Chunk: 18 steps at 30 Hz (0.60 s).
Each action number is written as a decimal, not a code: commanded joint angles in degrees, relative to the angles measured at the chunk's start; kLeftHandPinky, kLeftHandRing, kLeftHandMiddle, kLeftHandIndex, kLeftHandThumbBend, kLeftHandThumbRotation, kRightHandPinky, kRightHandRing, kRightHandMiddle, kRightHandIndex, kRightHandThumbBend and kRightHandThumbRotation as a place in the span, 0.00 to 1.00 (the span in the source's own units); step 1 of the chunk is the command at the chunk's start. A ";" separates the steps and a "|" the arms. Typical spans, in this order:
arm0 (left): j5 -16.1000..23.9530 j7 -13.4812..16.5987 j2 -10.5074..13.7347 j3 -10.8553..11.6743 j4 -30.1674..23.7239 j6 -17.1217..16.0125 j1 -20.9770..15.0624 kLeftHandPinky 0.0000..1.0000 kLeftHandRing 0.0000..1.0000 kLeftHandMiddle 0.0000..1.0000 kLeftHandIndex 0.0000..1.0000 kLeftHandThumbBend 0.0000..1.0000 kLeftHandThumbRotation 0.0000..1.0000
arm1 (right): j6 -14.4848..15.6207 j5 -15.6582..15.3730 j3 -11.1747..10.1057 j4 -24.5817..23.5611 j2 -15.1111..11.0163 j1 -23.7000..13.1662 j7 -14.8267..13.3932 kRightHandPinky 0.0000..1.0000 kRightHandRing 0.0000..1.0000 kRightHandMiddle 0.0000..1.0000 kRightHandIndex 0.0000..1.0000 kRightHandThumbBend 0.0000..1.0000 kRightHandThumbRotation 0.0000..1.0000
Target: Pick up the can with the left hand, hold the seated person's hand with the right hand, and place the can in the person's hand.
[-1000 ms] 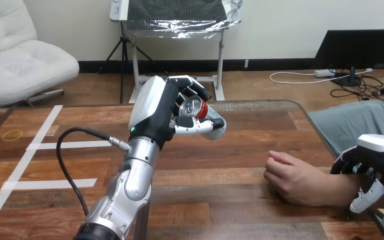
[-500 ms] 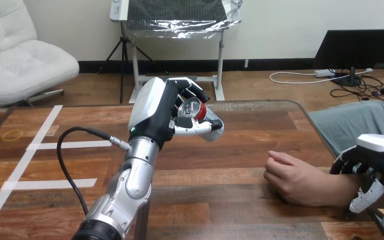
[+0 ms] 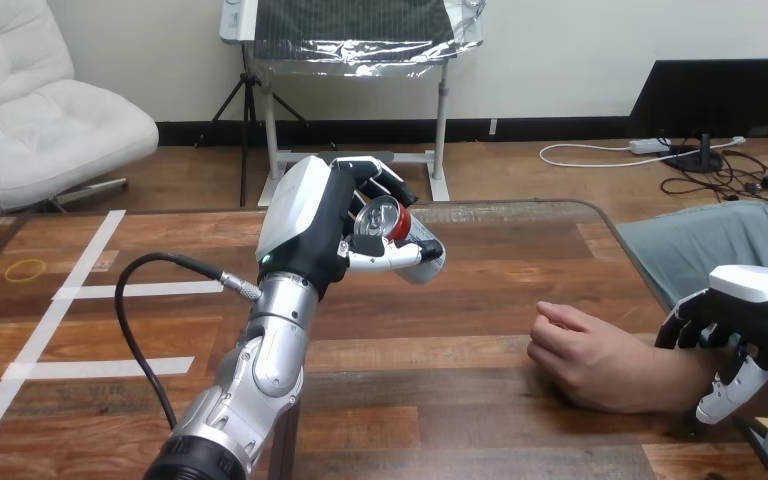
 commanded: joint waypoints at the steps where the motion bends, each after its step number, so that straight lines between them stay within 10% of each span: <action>1: 0.04 1.58 -0.19 -0.22 -0.37 -1.46 -5.83 0.32 0.37 0.44 0.48 0.63 0.00 | -0.15 -0.40 0.52 -0.28 0.91 -3.91 -1.57 0.65 0.74 0.78 0.76 0.72 0.00; 18: 0.10 1.56 -0.15 -0.36 -0.29 -0.78 -5.92 0.31 0.36 0.44 0.48 0.63 0.00 | 0.19 -2.03 2.58 0.47 0.64 -4.55 -0.80 0.60 0.71 0.78 0.76 0.71 0.00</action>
